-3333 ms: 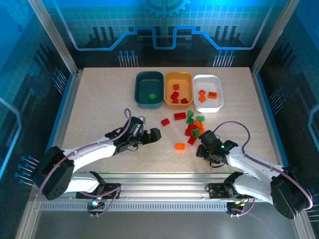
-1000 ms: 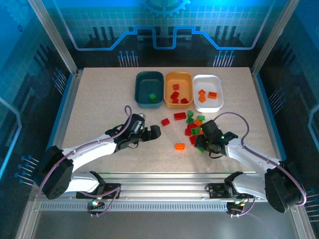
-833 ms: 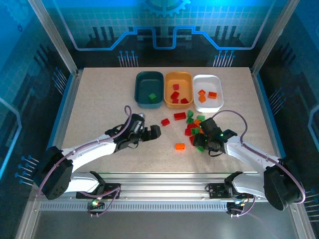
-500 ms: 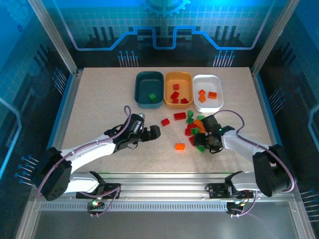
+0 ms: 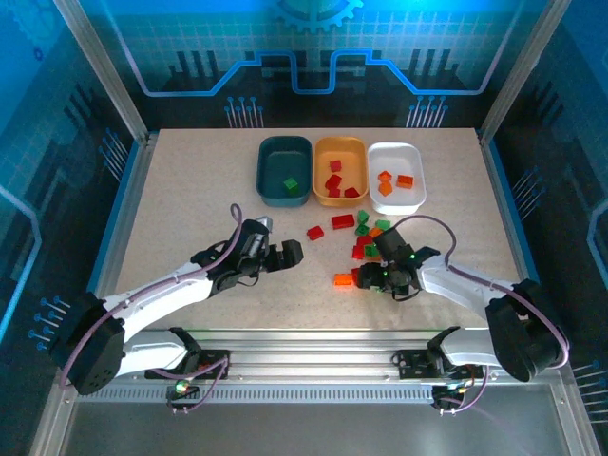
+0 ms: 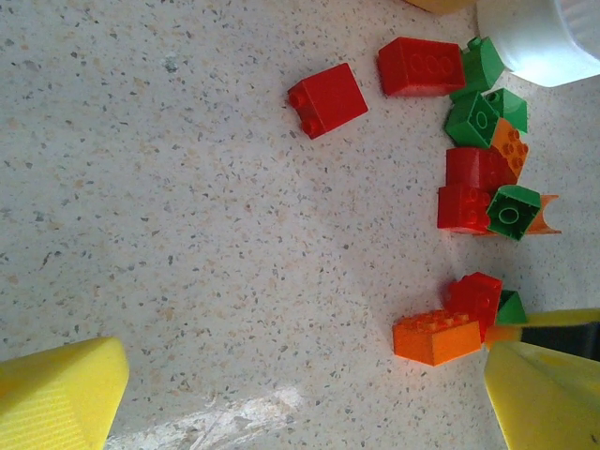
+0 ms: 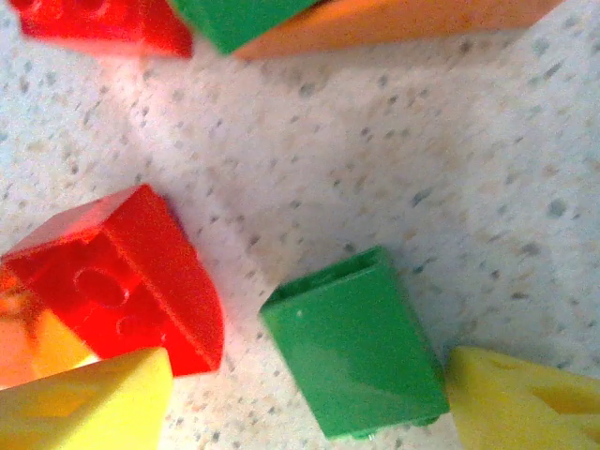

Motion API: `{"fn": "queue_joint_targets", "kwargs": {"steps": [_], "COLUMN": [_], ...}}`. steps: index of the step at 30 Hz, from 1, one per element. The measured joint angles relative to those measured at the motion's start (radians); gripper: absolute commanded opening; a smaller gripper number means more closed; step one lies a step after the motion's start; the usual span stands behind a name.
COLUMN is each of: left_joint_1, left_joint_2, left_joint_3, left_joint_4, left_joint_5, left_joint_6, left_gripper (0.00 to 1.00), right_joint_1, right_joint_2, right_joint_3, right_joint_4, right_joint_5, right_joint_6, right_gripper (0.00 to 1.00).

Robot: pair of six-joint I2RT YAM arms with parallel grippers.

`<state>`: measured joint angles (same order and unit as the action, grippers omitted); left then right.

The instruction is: Sort the legos into containers by color

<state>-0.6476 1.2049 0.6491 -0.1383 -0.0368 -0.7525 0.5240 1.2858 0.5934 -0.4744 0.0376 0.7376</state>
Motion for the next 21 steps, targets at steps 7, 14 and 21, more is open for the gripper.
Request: {"fn": "queue_joint_targets", "kwargs": {"steps": [7,14,21], "left_joint_1": [0.0,0.0,0.0], "left_joint_2": [-0.008,-0.035,-0.048], "left_joint_3": [0.0,-0.006,-0.008], "left_joint_4": [-0.014,-0.015,-0.026], "left_joint_5": [0.0,-0.001,-0.009], "left_joint_6": [0.0,0.0,0.003], "left_gripper": [0.99,0.99,0.99], "right_joint_1": [0.006,0.013,0.013], "right_joint_2": [0.002,0.048,0.158], "right_joint_3": [0.01,0.063,0.119], "right_joint_4": [-0.053,-0.112,-0.111], "right_joint_5": [0.008,0.095,0.112], "right_joint_6": [0.001,-0.023,-0.061], "right_gripper": [0.74,0.55,0.42]}}
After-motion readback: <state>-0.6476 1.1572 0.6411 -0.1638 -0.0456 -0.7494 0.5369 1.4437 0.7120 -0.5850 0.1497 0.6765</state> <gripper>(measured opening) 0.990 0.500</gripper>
